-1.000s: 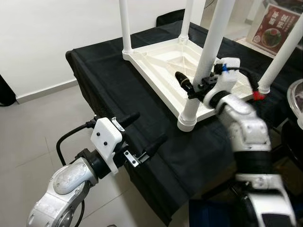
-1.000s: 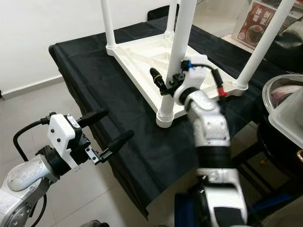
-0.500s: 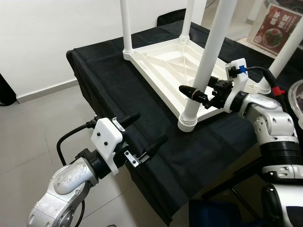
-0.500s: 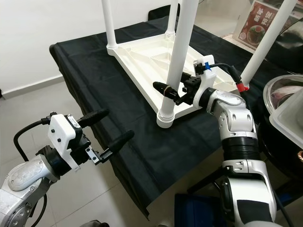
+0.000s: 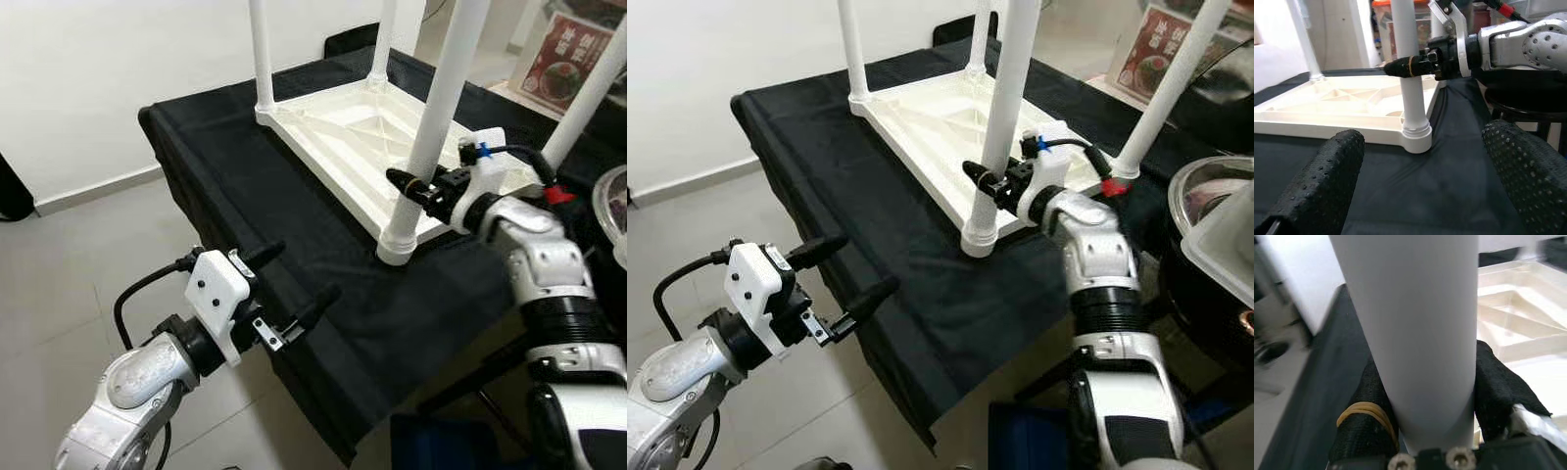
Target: Building children table
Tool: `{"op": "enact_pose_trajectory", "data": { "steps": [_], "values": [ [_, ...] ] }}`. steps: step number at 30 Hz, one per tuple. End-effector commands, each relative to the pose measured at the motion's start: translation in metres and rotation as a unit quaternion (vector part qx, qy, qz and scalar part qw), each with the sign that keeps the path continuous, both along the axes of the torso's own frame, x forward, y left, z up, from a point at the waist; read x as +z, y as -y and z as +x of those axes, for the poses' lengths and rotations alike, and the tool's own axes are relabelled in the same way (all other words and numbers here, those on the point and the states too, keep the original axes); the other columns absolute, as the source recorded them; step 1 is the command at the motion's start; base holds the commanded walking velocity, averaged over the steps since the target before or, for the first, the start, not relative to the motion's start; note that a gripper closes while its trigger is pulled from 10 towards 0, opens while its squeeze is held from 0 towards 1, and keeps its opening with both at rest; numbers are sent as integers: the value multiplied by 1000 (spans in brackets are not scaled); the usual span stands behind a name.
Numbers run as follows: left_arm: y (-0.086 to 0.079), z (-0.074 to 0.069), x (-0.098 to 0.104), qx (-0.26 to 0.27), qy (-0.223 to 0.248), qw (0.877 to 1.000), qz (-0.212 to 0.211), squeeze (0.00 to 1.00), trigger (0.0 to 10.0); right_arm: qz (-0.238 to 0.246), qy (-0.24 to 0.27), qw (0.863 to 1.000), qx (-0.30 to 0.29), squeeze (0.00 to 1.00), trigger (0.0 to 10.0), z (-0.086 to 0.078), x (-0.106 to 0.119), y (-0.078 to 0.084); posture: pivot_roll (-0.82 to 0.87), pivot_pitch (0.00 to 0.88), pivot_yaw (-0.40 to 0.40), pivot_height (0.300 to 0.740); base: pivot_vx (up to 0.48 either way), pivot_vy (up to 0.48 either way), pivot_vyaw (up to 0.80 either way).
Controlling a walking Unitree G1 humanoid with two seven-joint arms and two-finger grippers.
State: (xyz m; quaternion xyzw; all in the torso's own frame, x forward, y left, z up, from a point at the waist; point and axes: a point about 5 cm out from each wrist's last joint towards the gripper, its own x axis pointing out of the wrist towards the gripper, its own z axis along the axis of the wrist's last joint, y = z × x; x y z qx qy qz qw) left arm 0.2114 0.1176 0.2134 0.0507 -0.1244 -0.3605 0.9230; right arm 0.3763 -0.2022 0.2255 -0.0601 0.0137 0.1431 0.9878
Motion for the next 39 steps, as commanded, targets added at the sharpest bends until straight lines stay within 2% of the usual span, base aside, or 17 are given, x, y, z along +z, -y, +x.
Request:
{"op": "enact_pose_trajectory", "data": {
  "steps": [1, 5, 12, 13, 14, 16, 17, 18, 19, 24, 26, 28, 29, 30, 31, 32, 39],
  "values": [
    [-3, -1, -2, 4, -4, 1000, 10, 0, 10000, -52, -41, 980, -190, 0, 0, -9, -30, 34, 18, 121, -60, 740, 0, 0, 0],
    [-2, -2, -3, 3, -5, 1000, 10, 0, 10000, -34, -18, 968, -248, 0, 0, -13, -27, 32, 20, 122, -59, 740, 0, 0, 0],
    [-1, -2, -2, 2, -5, 1000, 7, 0, 10000, 1, -31, 973, -229, 0, 0, -12, -24, 13, 12, 122, -58, 740, 0, 0, 0],
    [0, -3, -2, 1, -5, 1000, 7, 0, 10000, 4, -29, 974, -226, 0, 4157, -11, -22, 12, 12, 122, -59, 740, 0, 0, 0],
    [0, -2, -3, 1, -5, 1000, 7, 0, 10000, 5, -29, 980, -198, 0, 10000, -7, -15, 8, 10, 122, -60, 740, 0, 0, 0],
    [0, -2, -3, 1, -5, 1000, 7, 0, 10000, 6, -25, 983, -183, 0, 10000, -5, -12, 7, 10, 124, -58, 740, 0, 0, 0],
    [-1, -2, -3, 1, -5, 1000, 7, 0, 10000, 5, -23, 986, -164, 388, 10000, -4, -9, 5, 10, 125, -56, 740, 0, 0, 0],
    [-1, -2, -3, 1, -5, 1000, 7, 0, 10000, 5, -23, 986, -164, 388, 10000, -4, -9, 5, 10, 125, -56, 740, 0, 0, 0],
    [-1, -1, -2, 1, -5, 1000, 7, 0, 10000, 10, -19, 989, -150, 1000, 10000, -3, -5, 4, 7, 129, -53, 740, 0, 0, 0],
    [-1, -2, -2, 1, -7, 1000, 5, 0, 10000, 32, -2, 993, -116, 1000, 10000, -2, 15, 7, 4, 138, -49, 740, 0, 0, 0],
    [0, -3, -3, -1, -9, 1000, 4, 0, 10000, 29, 22, 999, -26, 1000, 10000, -3, 33, 8, 2, 141, -48, 740, 0, 0, 0],
    [0, -3, -3, -2, -10, 1000, 2, 0, 10000, 22, 25, 999, -13, 1000, 10000, -3, 35, 9, 2, 141, -48, 740, 0, 0, 0],
    [0, -3, -3, -1, -10, 1000, 3, 0, 10000, 18, 29, 998, 44, 949, 10000, -6, 39, 7, 0, 143, -47, 740, 0, 0, 0],
    [0, -3, -3, 0, -10, 1000, 4, 0, 10000, 14, 31, 996, 83, 0, 10000, -8, 42, 9, 3, 140, -55, 740, 0, 0, 0],
    [0, -3, -3, 0, -10, 1000, 4, 0, 10000, 14, 31, 996, 83, 0, 10000, -8, 42, 9, 3, 140, -55, 740, 0, 0, 0],
    [1, -3, -3, 0, -11, 1000, 5, 0, 10000, 10, 29, 988, 149, 0, 10000, -12, 45, 12, 9, 142, -59, 740, 0, 0, 0],
    [4, -5, -5, -3, -13, 1000, 0, 0, 10000, 8, 1, 983, 185, 0, 10000, -12, 35, 20, 8, 138, -71, 740, 0, 0, 0]
  ]
}}
